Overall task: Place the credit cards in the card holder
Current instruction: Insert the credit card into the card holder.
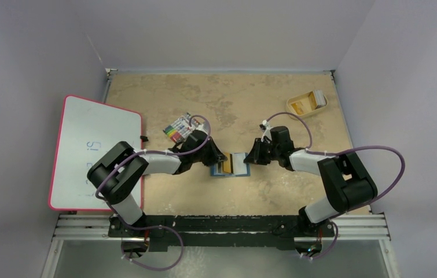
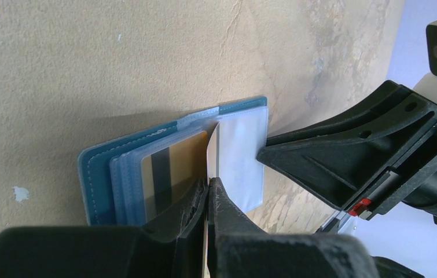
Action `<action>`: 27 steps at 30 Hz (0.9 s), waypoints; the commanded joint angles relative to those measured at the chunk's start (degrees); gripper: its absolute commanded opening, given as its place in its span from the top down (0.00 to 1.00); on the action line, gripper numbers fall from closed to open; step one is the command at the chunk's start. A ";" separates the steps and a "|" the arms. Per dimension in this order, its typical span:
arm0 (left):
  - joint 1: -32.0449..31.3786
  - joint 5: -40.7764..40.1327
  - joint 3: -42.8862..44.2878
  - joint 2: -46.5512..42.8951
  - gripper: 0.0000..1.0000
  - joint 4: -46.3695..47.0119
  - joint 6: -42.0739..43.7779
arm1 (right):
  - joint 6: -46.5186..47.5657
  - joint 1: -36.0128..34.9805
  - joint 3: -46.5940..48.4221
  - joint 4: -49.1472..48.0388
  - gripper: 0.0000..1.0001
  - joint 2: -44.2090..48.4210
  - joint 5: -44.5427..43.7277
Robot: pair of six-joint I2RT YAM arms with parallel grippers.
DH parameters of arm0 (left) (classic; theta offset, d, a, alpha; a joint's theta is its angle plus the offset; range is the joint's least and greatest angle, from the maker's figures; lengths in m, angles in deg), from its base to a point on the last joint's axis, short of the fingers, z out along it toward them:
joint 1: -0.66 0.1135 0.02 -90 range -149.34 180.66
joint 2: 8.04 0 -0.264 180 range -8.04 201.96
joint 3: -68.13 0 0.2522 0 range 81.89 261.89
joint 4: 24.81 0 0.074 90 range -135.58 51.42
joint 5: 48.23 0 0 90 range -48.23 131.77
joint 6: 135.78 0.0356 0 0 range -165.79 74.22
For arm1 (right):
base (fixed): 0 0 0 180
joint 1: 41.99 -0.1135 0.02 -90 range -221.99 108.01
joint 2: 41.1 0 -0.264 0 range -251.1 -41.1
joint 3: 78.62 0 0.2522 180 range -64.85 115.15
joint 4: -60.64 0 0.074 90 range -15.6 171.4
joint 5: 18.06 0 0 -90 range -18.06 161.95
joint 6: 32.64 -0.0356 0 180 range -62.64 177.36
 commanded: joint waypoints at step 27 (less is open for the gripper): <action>-0.36 3.05 0.10 3.13 1.00 0.96 -1.23 | 0.87 -0.12 -1.27 -1.40 0.85 -1.13 0.85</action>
